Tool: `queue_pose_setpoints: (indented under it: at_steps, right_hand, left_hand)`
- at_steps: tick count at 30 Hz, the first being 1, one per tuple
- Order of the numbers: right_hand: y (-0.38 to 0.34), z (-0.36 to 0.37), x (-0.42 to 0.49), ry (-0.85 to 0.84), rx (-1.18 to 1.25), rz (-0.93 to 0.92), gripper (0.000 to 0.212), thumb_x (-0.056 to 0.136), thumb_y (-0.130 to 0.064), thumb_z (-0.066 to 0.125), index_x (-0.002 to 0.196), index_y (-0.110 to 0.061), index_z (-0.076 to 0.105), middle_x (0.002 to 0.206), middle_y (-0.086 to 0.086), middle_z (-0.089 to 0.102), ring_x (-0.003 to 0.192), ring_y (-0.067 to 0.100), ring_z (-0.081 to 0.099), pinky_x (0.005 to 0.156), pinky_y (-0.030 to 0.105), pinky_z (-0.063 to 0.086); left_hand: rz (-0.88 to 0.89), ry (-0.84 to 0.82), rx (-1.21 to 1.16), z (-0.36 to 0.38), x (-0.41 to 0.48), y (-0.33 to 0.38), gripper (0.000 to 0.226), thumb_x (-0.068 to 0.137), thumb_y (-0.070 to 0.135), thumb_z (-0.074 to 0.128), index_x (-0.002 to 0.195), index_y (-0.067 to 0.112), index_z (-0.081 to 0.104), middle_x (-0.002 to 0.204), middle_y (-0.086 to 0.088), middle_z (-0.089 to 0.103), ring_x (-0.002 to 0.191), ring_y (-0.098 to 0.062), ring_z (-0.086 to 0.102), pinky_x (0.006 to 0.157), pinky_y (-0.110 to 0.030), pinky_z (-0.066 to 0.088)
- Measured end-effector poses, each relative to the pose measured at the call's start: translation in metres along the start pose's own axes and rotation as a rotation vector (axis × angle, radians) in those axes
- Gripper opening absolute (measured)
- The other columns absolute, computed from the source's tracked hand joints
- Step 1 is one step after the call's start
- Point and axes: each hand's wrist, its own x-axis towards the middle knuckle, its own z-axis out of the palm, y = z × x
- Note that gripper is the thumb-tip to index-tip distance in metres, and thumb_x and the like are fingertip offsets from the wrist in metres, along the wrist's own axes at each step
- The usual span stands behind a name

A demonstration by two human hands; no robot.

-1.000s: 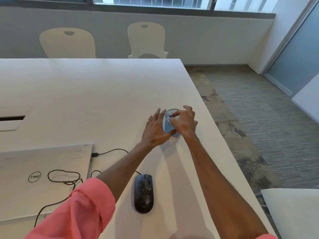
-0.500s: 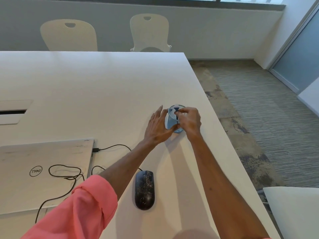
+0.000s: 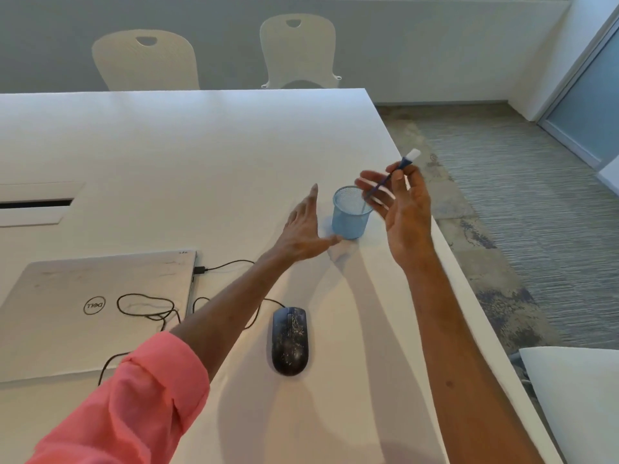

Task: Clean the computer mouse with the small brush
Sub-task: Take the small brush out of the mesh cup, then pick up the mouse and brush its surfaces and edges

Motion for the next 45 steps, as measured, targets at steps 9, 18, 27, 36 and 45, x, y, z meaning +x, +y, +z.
queue_pose_setpoints:
  at_steps: [9, 18, 27, 36, 45]
  right_hand:
    - [0.045, 0.015, -0.094, -0.177, -0.248, 0.320, 0.019, 0.121, -0.022, 0.037, 0.125, -0.016, 0.054, 0.072, 0.006, 0.043, 0.052, 0.022, 0.053, 0.052, 0.031, 0.042]
    - [0.034, 0.021, -0.132, -0.238, -0.430, 0.469, 0.015, 0.118, -0.022, 0.050, 0.129, -0.012, 0.050, 0.102, 0.001, 0.086, 0.060, 0.017, 0.064, 0.053, 0.027, 0.049]
    - [0.040, 0.020, -0.163, 0.066, -0.404, 0.430, 0.026, 0.105, -0.034, 0.075, 0.115, -0.009, 0.077, 0.099, -0.002, 0.087, 0.063, 0.018, 0.076, 0.058, 0.026, 0.058]
    - [0.034, 0.018, -0.180, 0.128, -0.217, 0.465, 0.029, 0.108, -0.034, 0.071, 0.122, -0.009, 0.075, 0.113, 0.001, 0.086, 0.093, 0.030, 0.085, 0.076, 0.034, 0.064]
    - [0.032, 0.006, -0.186, 0.189, -0.249, 0.456, 0.032, 0.114, -0.036, 0.059, 0.126, -0.011, 0.072, 0.113, -0.004, 0.086, 0.092, 0.025, 0.085, 0.078, 0.034, 0.064]
  left_hand:
    - [-0.027, -0.084, 0.015, -0.033, -0.113, -0.024, 0.074, 0.113, 0.043, 0.069, 0.175, 0.017, 0.039, 0.186, -0.003, 0.033, 0.178, -0.022, 0.004, 0.142, -0.047, 0.012]
    - [0.003, -0.062, 0.022, -0.027, -0.199, -0.038, 0.090, 0.105, 0.061, 0.072, 0.179, 0.030, 0.031, 0.187, 0.011, 0.028, 0.177, -0.009, -0.004, 0.142, -0.049, 0.014]
    - [0.005, -0.210, 0.146, -0.004, -0.243, -0.059, 0.152, 0.073, 0.090, 0.085, 0.184, 0.030, 0.000, 0.191, 0.013, 0.000, 0.176, -0.007, -0.009, 0.144, -0.038, 0.002]
    - [0.037, -0.135, 0.220, -0.007, -0.241, -0.051, 0.152, 0.072, 0.088, 0.087, 0.184, 0.023, 0.007, 0.191, 0.010, 0.001, 0.175, -0.006, -0.016, 0.137, -0.028, -0.010]
    - [0.079, -0.150, 0.240, -0.002, -0.235, -0.049, 0.150, 0.070, 0.095, 0.083, 0.182, 0.024, 0.013, 0.191, 0.009, 0.006, 0.174, -0.006, -0.021, 0.142, -0.035, -0.011]
